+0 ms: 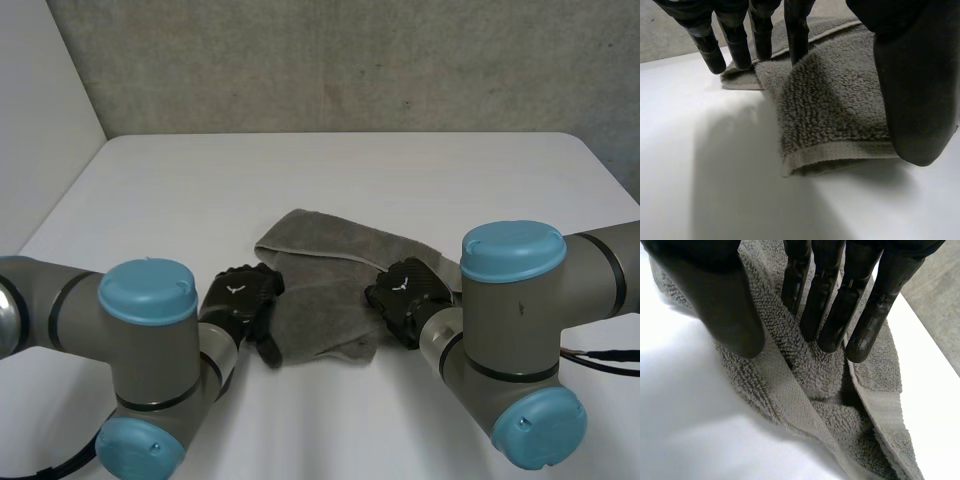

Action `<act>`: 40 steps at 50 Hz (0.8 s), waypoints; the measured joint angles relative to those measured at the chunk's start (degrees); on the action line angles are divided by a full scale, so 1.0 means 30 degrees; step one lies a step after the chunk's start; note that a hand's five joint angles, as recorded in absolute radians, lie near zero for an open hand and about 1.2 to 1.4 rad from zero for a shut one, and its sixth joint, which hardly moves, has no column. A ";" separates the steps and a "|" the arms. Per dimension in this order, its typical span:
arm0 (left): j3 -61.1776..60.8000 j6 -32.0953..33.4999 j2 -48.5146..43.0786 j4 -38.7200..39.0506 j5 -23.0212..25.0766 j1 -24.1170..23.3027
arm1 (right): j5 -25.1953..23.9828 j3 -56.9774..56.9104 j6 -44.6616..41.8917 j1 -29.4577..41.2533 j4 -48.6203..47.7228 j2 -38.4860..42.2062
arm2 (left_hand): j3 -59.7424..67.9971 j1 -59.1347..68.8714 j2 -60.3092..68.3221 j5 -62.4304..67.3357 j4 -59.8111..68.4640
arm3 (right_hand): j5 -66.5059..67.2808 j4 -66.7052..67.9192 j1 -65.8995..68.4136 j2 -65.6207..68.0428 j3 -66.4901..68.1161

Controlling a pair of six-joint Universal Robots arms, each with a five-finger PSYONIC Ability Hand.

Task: Fold the towel.

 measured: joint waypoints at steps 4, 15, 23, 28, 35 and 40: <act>0.0212 0.0085 -0.0310 0.0055 -0.0055 -0.0202 | 0.0236 -0.0046 0.0004 -0.0038 0.0094 0.0042 | 0.0053 0.0050 0.0070 0.0156 0.0044 | -0.4193 -0.3812 -0.4131 -0.3874 -0.3943; 0.0291 0.0196 -0.0394 -0.0136 -0.0158 -0.0284 | 0.0591 -0.0123 -0.0009 -0.0293 0.0837 0.0100 | 0.2786 0.2913 0.2931 0.3432 0.2654 | -0.6677 -0.6114 -0.6574 -0.5594 -0.6101; 0.0312 0.0179 -0.0246 -0.0156 -0.0511 -0.0246 | 0.0487 -0.0287 0.0175 -0.0426 0.1548 0.0229 | 1.3889 1.3433 1.4104 1.4129 1.3953 | 0.5251 0.5159 0.4227 0.5257 0.5130; 0.0461 0.0133 0.0118 -0.0173 -0.1086 -0.0194 | 0.0314 -0.0420 0.0616 -0.0482 0.1616 0.0035 | 1.8473 1.7714 1.8712 1.8441 1.8656 | 0.6925 0.7308 0.6131 0.6438 0.7237; 0.1508 0.0236 0.1750 -0.0088 -0.1510 0.0298 | 0.0061 -0.2051 0.1576 -0.0741 0.0716 -0.1599 | 2.0144 1.8825 2.0215 1.9971 2.0833 | 0.6925 0.7341 0.6513 0.6438 0.7241; 0.3889 0.0357 0.2954 -0.0126 -0.1599 0.1231 | -0.1172 -0.3927 0.2878 -0.1703 -0.2255 -0.2930 | 2.0251 1.8838 2.0215 1.9974 2.0866 | 0.6925 0.7356 0.6577 0.6458 0.7260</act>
